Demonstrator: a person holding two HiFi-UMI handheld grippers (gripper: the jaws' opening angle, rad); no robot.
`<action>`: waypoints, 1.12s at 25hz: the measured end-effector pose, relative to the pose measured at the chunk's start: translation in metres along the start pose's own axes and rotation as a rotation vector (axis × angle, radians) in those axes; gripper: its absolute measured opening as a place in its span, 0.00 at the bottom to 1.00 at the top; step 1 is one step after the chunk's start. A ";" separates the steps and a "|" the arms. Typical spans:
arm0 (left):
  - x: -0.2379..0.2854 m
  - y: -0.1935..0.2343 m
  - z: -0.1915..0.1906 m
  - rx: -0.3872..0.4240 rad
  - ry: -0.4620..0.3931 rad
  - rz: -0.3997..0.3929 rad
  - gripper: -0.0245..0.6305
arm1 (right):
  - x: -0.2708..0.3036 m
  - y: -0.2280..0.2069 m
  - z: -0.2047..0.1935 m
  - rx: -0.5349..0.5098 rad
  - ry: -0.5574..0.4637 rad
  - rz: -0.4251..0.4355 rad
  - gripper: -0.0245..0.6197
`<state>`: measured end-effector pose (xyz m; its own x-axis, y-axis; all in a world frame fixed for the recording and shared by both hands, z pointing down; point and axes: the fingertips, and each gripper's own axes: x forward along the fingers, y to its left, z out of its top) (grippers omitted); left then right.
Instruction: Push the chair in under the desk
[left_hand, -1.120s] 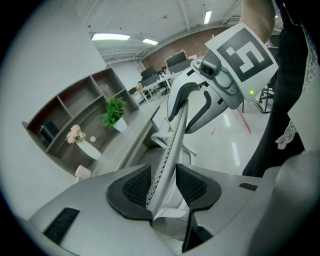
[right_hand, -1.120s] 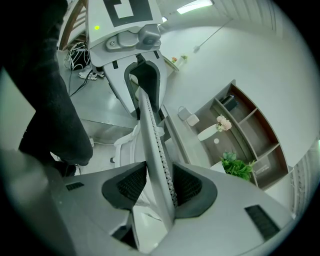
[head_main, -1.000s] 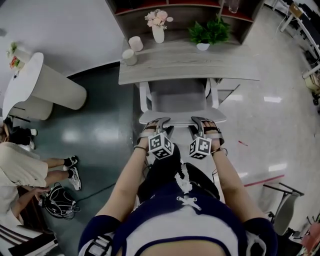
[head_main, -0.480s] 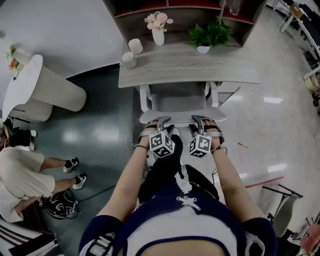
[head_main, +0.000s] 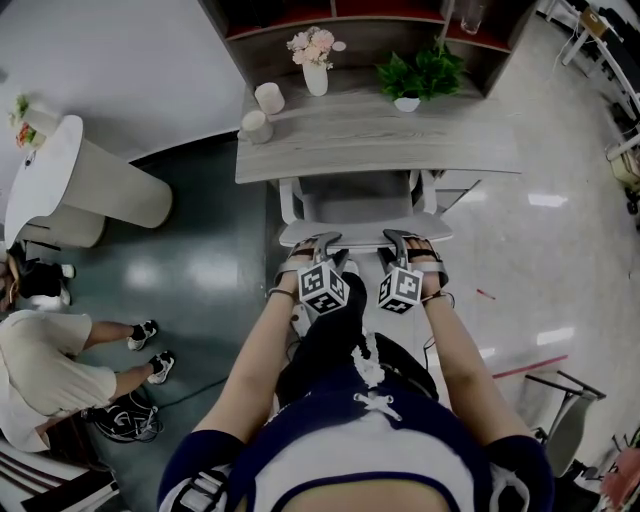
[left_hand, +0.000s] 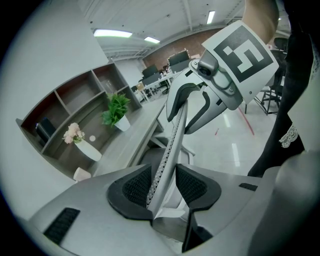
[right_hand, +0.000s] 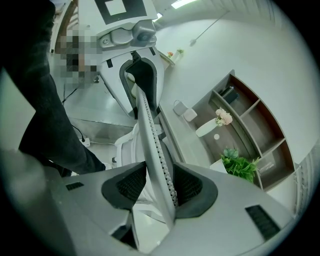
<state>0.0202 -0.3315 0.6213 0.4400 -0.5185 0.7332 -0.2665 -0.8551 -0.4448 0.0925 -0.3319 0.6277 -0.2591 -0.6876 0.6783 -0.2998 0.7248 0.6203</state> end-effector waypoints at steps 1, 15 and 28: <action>0.000 0.001 0.000 0.000 0.000 -0.003 0.28 | 0.000 -0.001 0.000 -0.002 -0.002 0.000 0.26; 0.000 0.009 -0.003 -0.023 0.010 -0.098 0.26 | 0.005 -0.006 0.005 0.003 0.006 0.033 0.26; -0.001 0.011 -0.003 -0.051 0.009 -0.141 0.26 | 0.008 -0.006 0.006 0.007 0.033 0.063 0.26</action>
<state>0.0140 -0.3410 0.6176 0.4686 -0.3928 0.7913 -0.2459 -0.9183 -0.3102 0.0865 -0.3421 0.6270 -0.2471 -0.6386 0.7288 -0.2906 0.7664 0.5729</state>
